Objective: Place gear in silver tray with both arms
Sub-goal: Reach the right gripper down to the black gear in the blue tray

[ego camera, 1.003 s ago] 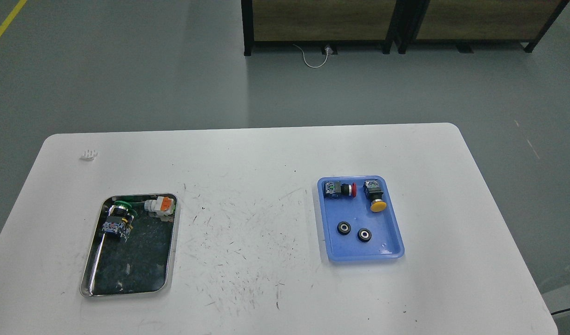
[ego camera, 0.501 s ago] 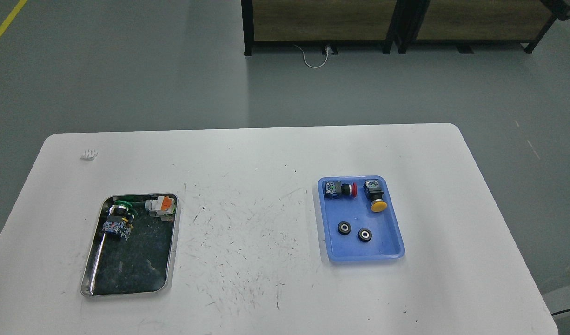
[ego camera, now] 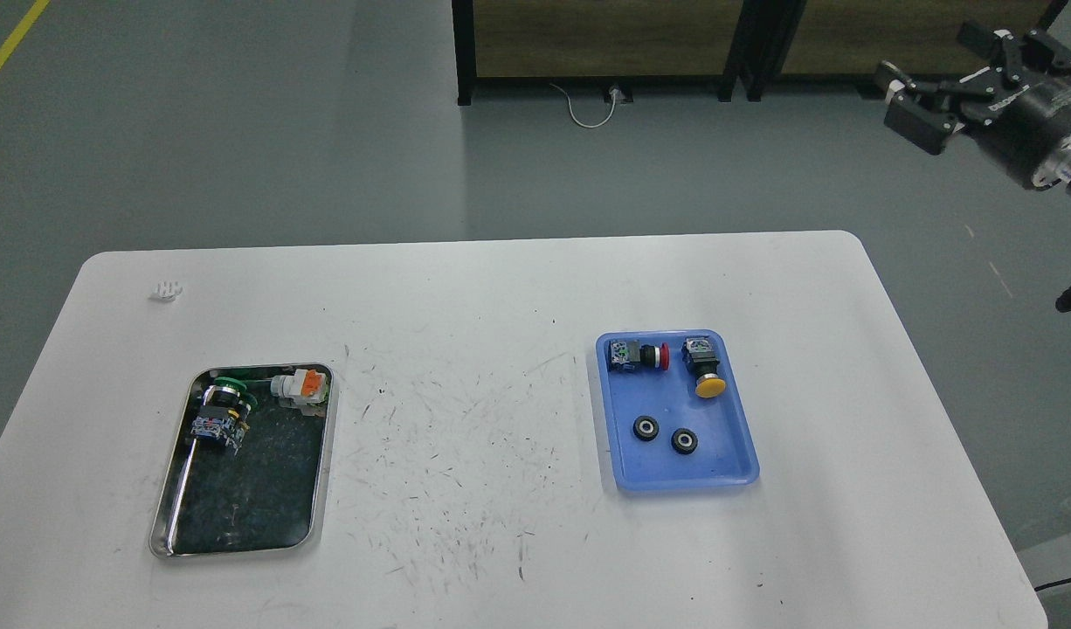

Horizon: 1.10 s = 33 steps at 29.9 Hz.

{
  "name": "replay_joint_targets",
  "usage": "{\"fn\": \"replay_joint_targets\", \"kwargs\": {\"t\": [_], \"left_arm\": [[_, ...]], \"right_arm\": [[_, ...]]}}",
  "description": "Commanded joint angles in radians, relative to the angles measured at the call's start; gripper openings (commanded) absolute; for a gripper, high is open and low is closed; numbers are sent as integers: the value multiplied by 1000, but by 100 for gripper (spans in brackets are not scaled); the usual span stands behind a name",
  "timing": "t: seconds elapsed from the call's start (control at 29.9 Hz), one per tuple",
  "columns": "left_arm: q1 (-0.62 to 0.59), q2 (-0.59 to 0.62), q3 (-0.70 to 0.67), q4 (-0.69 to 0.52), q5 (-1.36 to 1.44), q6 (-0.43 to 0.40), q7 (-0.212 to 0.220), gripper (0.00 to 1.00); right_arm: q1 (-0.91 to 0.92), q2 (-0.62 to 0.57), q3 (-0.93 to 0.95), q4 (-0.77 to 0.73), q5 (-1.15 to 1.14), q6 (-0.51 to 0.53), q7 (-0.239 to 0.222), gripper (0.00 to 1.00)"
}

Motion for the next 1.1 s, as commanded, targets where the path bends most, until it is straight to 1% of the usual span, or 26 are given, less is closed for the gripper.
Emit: {"fn": "replay_joint_targets", "kwargs": {"t": [0.0, 0.03, 0.07, 0.1, 0.17, 0.3, 0.37, 0.5, 0.57, 0.63, 0.84, 1.07], "left_arm": [[0, -7, 12, -3, 13, 15, 7, 99], [0, -7, 12, -3, 13, 17, 12, 99], [0, -10, 12, -3, 14, 17, 15, 99], [0, -13, 12, -3, 14, 18, 16, 99], [0, -22, 13, -3, 14, 26, 21, 99], [0, -27, 13, -3, 14, 34, 53, 99], [0, -30, 13, -3, 14, 35, 65, 99], [0, -36, 13, -1, 16, 37, 64, 99], [0, -41, 12, 0, 16, 41, 58, 99], [-1, -48, 12, 8, 16, 57, 52, 99], [-3, -50, 10, 13, 19, 61, 45, 99], [-3, -50, 10, 13, 28, 63, 55, 99]], "right_arm": [[-41, 27, -9, 37, -65, 1, -44, 100], [-58, 35, -9, 48, -69, 1, -79, 100], [-72, 39, -9, 59, -74, 1, -103, 100], [-85, 41, -9, 67, -80, 1, -118, 100], [-108, 51, -10, 76, -95, 12, -135, 100], [-167, 68, -13, 106, -170, 82, -166, 100], [-187, 79, -12, 113, -212, 104, -201, 100], [-227, 127, -12, 114, -223, 164, -285, 100], [-247, 145, -12, 119, -230, 179, -310, 100], [-265, 163, -13, 130, -258, 181, -321, 100], [-309, 235, -21, 130, -361, 179, -333, 100], [-316, 249, -49, 127, -393, 179, -333, 100]]}}
